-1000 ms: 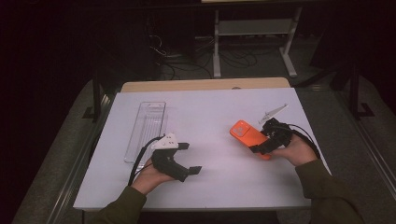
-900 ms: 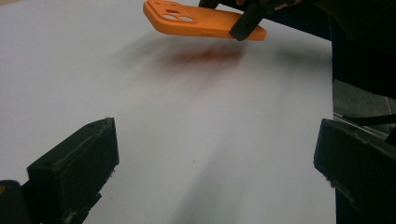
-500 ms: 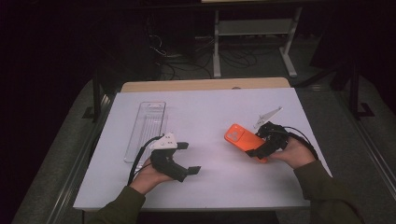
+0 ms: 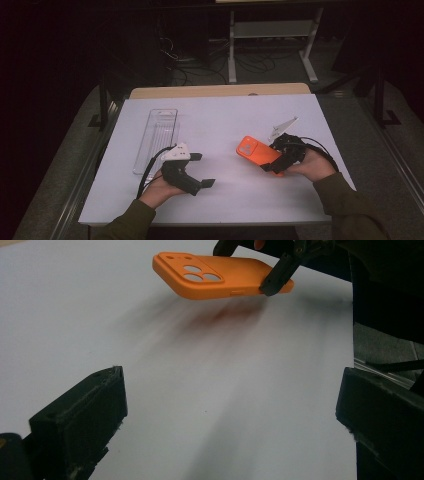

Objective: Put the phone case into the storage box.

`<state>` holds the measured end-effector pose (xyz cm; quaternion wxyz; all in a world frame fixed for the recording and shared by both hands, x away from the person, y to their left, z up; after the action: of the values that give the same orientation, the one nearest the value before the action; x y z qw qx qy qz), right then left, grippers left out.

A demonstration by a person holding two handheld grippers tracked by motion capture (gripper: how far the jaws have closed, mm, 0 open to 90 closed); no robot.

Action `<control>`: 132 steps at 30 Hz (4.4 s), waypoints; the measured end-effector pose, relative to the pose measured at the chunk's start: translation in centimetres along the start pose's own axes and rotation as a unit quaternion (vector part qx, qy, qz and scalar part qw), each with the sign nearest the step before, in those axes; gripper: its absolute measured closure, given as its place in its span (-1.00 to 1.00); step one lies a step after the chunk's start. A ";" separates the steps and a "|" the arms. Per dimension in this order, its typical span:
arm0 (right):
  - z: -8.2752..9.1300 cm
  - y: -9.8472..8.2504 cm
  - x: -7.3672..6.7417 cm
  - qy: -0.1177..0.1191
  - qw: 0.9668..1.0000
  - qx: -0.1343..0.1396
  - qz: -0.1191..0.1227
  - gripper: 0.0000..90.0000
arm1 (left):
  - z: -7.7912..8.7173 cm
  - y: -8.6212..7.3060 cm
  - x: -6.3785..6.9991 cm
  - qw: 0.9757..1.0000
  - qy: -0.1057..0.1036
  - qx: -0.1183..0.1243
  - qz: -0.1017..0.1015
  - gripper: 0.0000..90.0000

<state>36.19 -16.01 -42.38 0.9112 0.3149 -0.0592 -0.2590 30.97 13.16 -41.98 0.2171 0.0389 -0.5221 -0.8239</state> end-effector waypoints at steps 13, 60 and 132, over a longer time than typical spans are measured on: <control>-0.6 0.5 -1.0 0.010 0.999 -0.006 0.045 -0.67 | 0.0 0.0 0.0 1.000 -0.002 -0.002 -0.003 -1.00; -1.9 3.4 -1.7 0.088 0.987 -0.010 0.132 -0.67 | 0.1 1.6 -0.5 1.000 -0.001 -0.005 -0.016 -1.00; -2.1 3.6 -3.1 0.081 0.984 -0.020 0.160 -0.67 | -2.3 4.5 -2.0 0.989 -0.053 -0.095 -0.101 -1.00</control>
<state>35.67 -10.90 -41.73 0.9487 0.3029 -0.0300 -0.0851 34.85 10.36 -39.36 0.1076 0.0272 -0.4453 -0.8885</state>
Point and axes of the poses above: each handheld gripper's, and its own axes: z roughly backward along the jaws, y roughly out of its top, x roughly to its right, the point moved 4 cm from there along -z, roughly forward along the jaws, and after that the axes turned 3 degrees about x, right-handed, at the moved point
